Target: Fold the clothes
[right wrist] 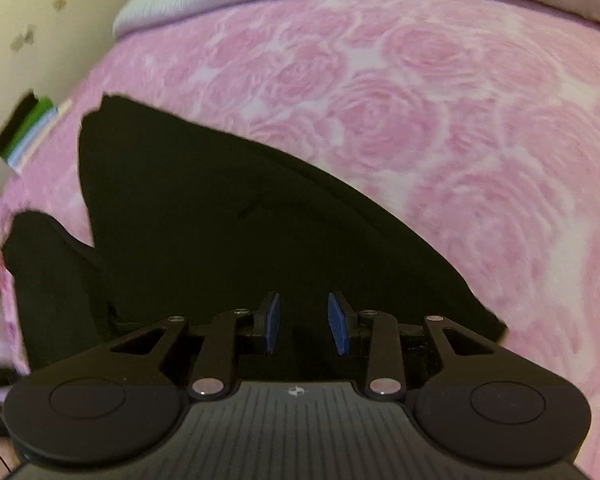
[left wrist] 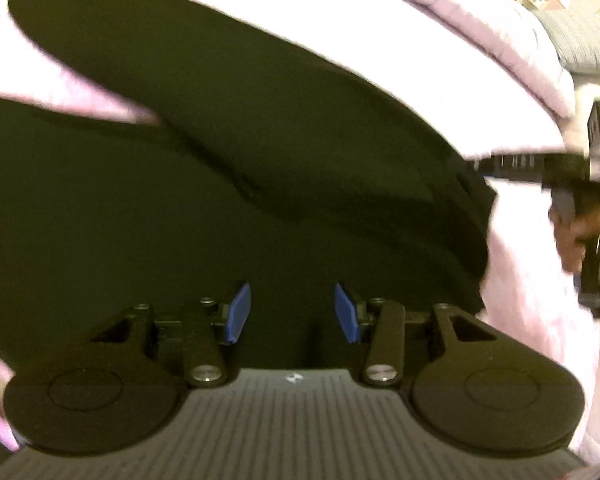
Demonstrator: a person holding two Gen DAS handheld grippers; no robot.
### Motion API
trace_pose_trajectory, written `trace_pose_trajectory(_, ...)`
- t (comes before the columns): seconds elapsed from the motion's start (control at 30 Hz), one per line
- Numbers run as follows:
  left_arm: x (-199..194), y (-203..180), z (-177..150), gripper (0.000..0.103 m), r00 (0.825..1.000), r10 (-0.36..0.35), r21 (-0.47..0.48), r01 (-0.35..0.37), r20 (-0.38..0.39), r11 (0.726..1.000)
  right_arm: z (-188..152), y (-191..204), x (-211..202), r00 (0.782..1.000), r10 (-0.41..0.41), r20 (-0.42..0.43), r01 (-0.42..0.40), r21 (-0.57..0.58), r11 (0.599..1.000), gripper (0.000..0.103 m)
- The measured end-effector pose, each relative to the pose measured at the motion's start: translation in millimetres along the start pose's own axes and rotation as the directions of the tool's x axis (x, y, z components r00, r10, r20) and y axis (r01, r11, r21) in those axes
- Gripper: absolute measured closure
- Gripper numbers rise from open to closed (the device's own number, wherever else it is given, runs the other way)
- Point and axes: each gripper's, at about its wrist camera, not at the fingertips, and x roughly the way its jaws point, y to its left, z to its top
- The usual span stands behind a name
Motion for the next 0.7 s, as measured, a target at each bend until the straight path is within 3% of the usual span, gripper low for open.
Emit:
trace_pose_trajectory(0.17,9.7,22.3,29.6,0.061,0.999,-0.047,-0.017,0.047,0.006,0.999,22.1,8.5,33.3,0.999,-0.016,-0.028,0.013,-0.101,0.995,0.069)
trace_pose_trajectory(0.33,24.2,39.7,32.7,0.061,0.998,-0.058,-0.071,0.056,-0.029,0.996,35.6,11.3,63.7,0.996,-0.012,-0.089,-0.003,-0.169,0.986,0.069)
trace_pose_trajectory(0.37,27.0,41.4,32.9,0.061,0.998,-0.060,-0.083,0.057,-0.036,0.995,36.7,12.2,66.8,0.995,-0.009,-0.097,-0.009,-0.183,0.983,0.071)
trace_pose_trajectory(0.43,32.5,44.0,33.8,0.061,0.997,-0.061,-0.104,0.056,-0.049,0.993,38.6,17.0,68.5,0.993,-0.016,-0.116,-0.012,-0.234,0.972,0.101)
trace_pose_trajectory(0.5,34.7,43.6,36.1,0.061,0.997,-0.060,-0.110,0.053,-0.058,0.992,39.9,24.4,69.0,0.992,-0.030,-0.126,-0.010,-0.306,0.952,0.101)
trace_pose_trajectory(0.63,36.1,43.3,42.3,0.061,0.997,-0.066,-0.093,0.061,-0.051,0.994,43.0,26.8,55.9,0.998,-0.060,-0.030,0.045,-0.357,0.933,0.103)
trace_pose_trajectory(0.7,37.6,44.5,43.9,0.061,0.997,-0.062,-0.084,0.057,-0.052,0.995,45.0,16.8,50.2,0.998,-0.069,0.005,0.068,-0.295,0.953,0.103)
